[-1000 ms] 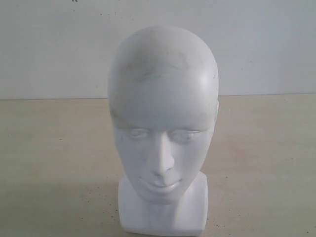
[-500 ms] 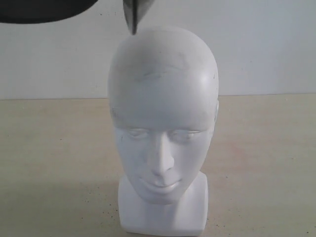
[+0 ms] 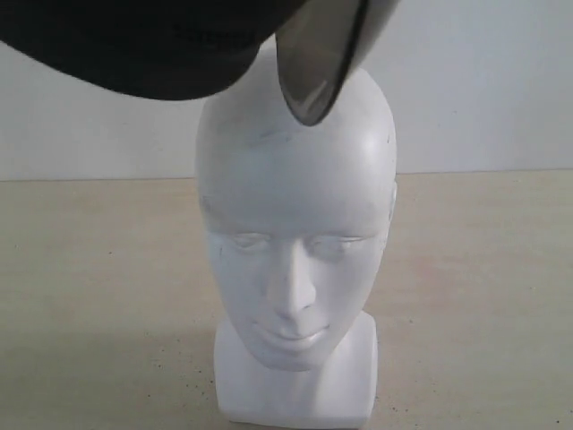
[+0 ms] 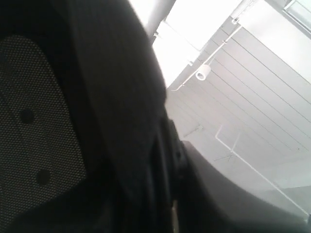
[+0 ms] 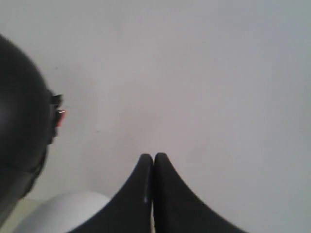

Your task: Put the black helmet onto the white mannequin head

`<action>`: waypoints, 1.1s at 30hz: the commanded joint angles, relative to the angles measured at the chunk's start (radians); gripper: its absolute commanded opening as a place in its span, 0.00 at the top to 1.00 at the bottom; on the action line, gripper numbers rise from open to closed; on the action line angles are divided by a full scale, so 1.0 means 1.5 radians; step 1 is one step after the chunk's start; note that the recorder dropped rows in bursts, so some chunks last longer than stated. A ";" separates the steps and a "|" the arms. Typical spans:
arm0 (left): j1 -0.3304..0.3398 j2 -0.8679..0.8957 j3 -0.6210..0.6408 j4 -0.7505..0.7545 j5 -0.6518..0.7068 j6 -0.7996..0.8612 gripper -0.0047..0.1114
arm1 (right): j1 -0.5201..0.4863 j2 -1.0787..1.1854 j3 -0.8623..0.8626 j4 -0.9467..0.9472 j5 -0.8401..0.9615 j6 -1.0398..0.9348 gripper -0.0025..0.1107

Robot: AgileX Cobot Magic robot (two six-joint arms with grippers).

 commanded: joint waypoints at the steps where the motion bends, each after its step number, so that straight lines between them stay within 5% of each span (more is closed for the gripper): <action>1: -0.034 0.031 -0.047 -0.016 -0.050 0.002 0.92 | 0.113 0.084 -0.104 0.007 0.054 -0.090 0.98; 7: -0.090 0.087 -0.099 -0.009 -0.050 0.035 0.92 | 0.168 0.158 -0.258 -0.048 0.096 -0.090 0.98; 19: -0.092 0.193 -0.110 -0.034 -0.050 0.048 0.92 | 0.168 0.295 -0.585 -0.125 0.398 -0.120 0.98; 33: -0.092 0.237 -0.110 -0.064 -0.050 0.093 0.92 | 0.168 0.369 -0.639 -0.125 0.472 -0.186 0.98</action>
